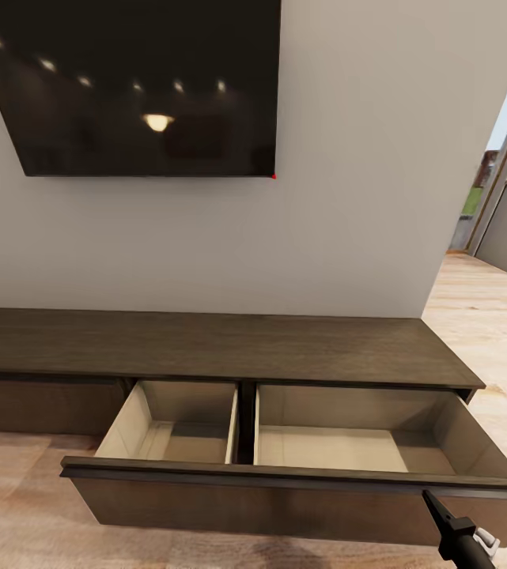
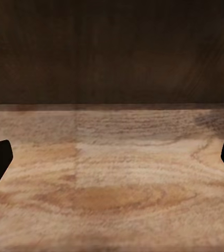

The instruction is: Place each of the two pumpkins and all three candles from the living room inside a cabinet in the living room (use any cabinet), then make sure every cabinet is closed, and position the cauldron so it is next to a table in the living room.

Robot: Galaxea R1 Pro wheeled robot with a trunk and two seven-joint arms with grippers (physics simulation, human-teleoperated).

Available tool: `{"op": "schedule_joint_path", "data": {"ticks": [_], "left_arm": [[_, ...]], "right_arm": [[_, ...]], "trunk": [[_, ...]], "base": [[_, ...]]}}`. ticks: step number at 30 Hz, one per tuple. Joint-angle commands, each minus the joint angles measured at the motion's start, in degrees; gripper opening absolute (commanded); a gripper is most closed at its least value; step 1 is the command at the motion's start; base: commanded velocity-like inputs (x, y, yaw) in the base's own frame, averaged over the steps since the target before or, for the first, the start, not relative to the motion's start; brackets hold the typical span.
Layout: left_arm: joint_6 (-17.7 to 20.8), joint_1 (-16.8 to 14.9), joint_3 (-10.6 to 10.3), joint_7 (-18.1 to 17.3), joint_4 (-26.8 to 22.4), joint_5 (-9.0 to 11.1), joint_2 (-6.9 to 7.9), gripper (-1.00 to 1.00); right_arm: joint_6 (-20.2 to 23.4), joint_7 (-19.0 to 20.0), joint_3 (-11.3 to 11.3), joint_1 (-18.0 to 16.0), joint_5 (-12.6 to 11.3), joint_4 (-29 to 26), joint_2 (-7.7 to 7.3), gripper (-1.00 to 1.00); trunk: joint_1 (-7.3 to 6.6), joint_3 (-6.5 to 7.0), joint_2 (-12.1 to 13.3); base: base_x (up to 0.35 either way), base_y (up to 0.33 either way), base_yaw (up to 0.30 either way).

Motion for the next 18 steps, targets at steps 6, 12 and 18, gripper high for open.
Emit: {"op": "schedule_joint_path", "data": {"ticks": [6, 12, 18], "left_arm": [[-0.09, 0.01, 0.01, -0.19, -0.04, 0.17, 0.01, 1.00], [-0.06, 0.00, 0.01, -0.21, -0.04, 0.14, 0.01, 1.00], [-0.09, 0.00, 0.01, -0.27, -0.04, 0.17, 0.01, 1.00]], "right_arm": [[0.45, -0.54, -0.96, 0.03, -0.60, 0.11, -0.04, -1.00], [0.45, -0.56, -0.96, 0.03, -0.60, 0.11, -0.04, -1.00], [0.45, -0.56, -0.96, 0.03, -0.60, 0.11, -0.04, -1.00]], "trunk": [[0.00, -0.06, -0.01], [0.00, -0.06, -0.01], [0.00, -0.06, -0.01]], "base": [[-0.001, 0.000, 0.000], [-0.085, 0.000, 0.000], [-0.045, 0.000, 0.000]]}}
